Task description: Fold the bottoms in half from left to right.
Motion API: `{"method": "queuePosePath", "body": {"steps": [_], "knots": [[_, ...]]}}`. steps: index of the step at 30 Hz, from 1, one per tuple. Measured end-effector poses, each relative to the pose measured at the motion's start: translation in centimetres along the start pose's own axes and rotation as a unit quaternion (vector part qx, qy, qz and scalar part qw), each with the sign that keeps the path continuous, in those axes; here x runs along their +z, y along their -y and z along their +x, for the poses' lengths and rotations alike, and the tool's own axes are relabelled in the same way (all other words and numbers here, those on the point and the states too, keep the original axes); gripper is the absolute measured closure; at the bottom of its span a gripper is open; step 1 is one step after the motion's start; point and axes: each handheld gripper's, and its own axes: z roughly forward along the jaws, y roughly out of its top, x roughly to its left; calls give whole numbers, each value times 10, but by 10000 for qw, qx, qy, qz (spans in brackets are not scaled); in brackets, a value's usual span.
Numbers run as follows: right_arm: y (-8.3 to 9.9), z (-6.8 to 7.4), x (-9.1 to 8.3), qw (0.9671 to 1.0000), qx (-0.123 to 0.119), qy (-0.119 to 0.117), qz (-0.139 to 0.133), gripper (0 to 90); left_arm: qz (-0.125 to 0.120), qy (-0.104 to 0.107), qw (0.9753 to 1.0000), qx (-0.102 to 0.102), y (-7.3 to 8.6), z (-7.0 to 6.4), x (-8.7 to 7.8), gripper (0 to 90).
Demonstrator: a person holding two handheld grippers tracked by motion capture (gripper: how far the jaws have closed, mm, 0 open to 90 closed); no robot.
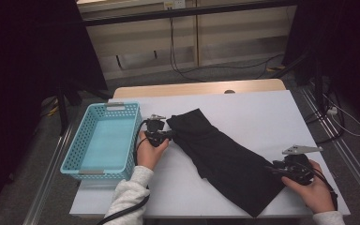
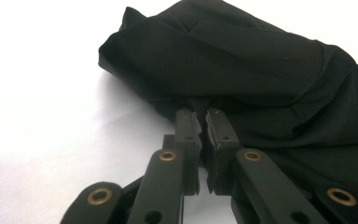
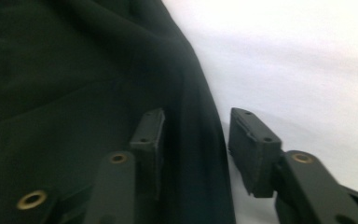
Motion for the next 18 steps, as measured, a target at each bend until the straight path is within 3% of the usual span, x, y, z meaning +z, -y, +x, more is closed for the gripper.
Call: {"method": "queuePosePath", "body": {"steps": [2,3,7,11,15,18], "knots": [[0,1,0,10000,5,-33,9,624,-4,-40,10000,-2,0,1,-2,848],[-1,2,1,9999,63,-126,46,714,21,-45,10000,-15,1,2,-2,848],[-1,3,2,9994,58,-348,67,871,4,-45,10000,-62,2,3,0,848],[-1,4,1,9992,-81,-379,112,884,49,-9,10000,-17,3,5,1,837],[-1,-4,-6,9992,-28,-369,154,884,-17,-47,9999,94,3,3,3,798],[1,-14,-13,9996,-1,-251,133,884,-77,-84,9999,99,2,3,3,677]]}}
